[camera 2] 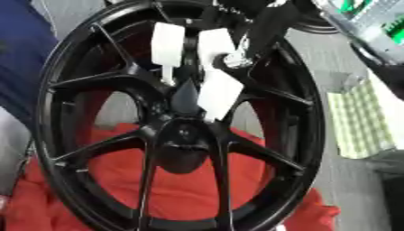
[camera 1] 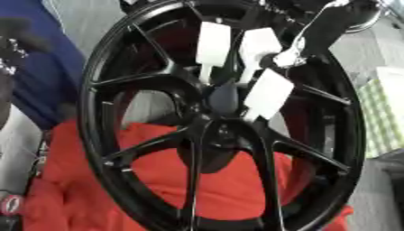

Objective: Pull the pin out of the wheel hub.

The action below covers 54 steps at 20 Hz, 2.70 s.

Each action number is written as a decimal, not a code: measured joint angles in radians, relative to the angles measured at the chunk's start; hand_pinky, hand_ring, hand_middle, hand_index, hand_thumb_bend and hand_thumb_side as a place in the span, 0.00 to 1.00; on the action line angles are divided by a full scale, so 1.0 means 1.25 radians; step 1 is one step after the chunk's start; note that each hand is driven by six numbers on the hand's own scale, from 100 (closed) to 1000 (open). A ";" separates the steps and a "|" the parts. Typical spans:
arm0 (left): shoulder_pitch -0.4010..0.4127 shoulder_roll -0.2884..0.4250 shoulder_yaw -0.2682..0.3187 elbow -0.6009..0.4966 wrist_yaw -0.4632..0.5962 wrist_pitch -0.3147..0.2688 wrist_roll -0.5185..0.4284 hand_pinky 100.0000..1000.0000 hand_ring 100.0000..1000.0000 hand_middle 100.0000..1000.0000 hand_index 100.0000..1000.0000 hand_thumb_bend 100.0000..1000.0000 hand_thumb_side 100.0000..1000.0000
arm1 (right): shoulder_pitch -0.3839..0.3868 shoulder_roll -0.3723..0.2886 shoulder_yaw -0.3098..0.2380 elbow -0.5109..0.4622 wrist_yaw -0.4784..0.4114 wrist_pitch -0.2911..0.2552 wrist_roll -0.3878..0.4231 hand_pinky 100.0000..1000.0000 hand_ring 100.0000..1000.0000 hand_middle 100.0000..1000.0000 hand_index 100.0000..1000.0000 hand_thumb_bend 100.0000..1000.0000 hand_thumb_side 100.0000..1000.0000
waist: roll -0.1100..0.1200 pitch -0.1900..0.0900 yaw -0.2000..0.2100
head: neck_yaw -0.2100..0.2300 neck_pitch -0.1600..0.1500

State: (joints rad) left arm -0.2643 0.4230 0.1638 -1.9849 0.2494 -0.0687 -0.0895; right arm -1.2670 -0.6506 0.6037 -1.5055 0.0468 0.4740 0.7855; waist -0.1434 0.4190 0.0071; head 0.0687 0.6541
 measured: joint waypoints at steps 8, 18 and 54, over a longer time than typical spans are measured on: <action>0.000 0.000 0.000 0.000 0.000 0.002 -0.002 0.83 0.56 0.49 0.70 0.00 0.63 | 0.000 0.010 -0.001 0.010 -0.010 0.022 -0.022 0.73 0.81 0.43 0.54 0.19 0.00 | -0.001 0.001 0.003 | 0.000 -0.001; 0.002 -0.001 0.000 0.000 0.000 0.004 -0.006 0.83 0.57 0.49 0.70 0.00 0.62 | -0.008 0.017 -0.017 0.010 -0.029 0.056 -0.131 0.59 0.54 0.07 0.21 0.26 0.00 | -0.001 0.001 0.003 | -0.001 0.000; 0.023 -0.008 0.030 0.000 -0.016 -0.021 0.037 0.83 0.57 0.49 0.71 0.00 0.60 | 0.788 -0.185 -0.728 -0.086 0.110 0.098 -0.667 0.64 0.94 0.85 0.91 0.00 0.65 | 0.064 -0.018 -0.105 | 0.076 0.011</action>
State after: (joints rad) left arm -0.2356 0.4132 0.2015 -1.9849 0.2293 -0.0948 -0.0435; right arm -0.2816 -0.8823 -0.3058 -1.6125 0.1844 0.5970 -0.0477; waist -0.0640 0.3963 -0.1239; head 0.1642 0.6682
